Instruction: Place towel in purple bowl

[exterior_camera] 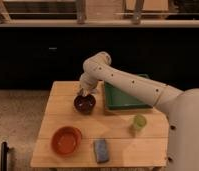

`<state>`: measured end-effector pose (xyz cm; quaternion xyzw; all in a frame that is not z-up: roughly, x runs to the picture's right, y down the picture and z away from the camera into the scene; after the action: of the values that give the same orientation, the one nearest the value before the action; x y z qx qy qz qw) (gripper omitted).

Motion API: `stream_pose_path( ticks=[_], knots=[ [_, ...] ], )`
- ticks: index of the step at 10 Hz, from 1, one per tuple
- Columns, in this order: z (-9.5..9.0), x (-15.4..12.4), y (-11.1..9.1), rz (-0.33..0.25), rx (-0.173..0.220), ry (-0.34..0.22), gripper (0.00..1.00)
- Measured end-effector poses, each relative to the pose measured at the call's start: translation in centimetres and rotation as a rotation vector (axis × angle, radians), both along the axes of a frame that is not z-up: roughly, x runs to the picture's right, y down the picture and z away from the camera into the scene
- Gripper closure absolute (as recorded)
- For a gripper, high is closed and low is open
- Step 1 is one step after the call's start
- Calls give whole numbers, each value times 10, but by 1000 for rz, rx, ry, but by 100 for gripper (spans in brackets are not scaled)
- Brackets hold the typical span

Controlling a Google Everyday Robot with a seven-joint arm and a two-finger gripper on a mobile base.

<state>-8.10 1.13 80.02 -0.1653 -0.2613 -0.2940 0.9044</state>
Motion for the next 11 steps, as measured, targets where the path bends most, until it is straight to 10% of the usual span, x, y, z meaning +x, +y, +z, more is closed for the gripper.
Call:
stream_pose_path(
  ticks=[8,11],
  knots=[
    [-10,-43,12,-259,19,-339,100],
    [-5,-42,17,-327,-25,-388,100]
  ],
)
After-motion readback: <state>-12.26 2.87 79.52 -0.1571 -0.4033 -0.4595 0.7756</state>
